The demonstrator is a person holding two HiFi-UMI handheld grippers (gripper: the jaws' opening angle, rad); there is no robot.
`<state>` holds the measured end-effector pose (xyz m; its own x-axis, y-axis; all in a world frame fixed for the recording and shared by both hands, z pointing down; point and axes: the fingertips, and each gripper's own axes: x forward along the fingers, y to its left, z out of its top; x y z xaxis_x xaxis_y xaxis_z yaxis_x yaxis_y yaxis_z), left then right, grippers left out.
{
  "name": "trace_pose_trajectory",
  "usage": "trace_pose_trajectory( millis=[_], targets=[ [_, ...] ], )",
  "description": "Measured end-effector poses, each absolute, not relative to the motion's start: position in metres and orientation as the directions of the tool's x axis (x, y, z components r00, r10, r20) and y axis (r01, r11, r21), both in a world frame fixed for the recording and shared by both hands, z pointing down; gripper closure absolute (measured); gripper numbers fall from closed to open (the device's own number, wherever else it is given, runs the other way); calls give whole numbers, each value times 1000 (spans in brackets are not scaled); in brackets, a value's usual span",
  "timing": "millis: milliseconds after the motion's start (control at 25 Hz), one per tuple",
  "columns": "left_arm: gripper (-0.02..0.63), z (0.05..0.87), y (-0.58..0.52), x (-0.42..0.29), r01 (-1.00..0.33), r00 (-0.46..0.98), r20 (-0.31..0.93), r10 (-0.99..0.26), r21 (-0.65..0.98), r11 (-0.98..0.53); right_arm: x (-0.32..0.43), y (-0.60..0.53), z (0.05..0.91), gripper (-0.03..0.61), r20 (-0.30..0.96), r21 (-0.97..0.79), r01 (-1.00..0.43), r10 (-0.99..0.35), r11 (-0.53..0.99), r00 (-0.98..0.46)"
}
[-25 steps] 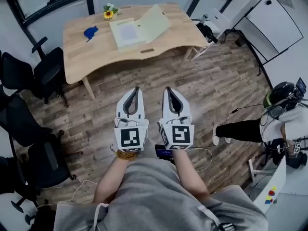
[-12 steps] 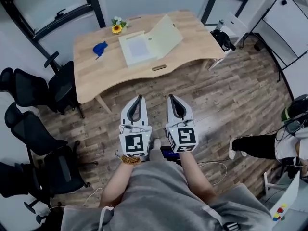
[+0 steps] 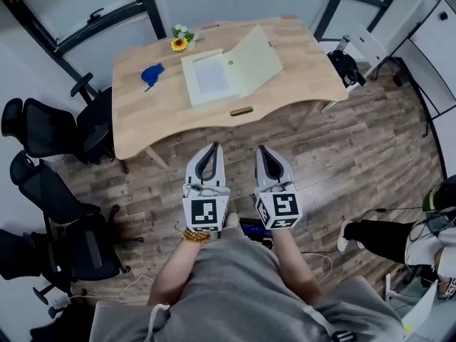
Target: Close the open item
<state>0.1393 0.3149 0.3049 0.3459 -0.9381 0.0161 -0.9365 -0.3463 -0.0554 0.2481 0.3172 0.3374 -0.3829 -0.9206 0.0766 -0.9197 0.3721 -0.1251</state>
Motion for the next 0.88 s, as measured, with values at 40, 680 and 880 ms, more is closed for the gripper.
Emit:
trace_pose_trajectory(
  millis=[40, 680, 880],
  targets=[
    [606, 307, 310, 139, -938, 342, 20, -940, -47, -342, 248, 313, 342, 568, 87, -126, -917, -916, 379, -391],
    [606, 323, 131, 137, -914, 399, 15, -917, 89, -396, 246, 156, 354, 568, 193, -55, -917, -897, 395, -398],
    [606, 314, 70, 133, -893, 439, -10, -899, 108, -437, 248, 104, 349, 568, 217, -14, -932, -909, 362, -356]
  ],
)
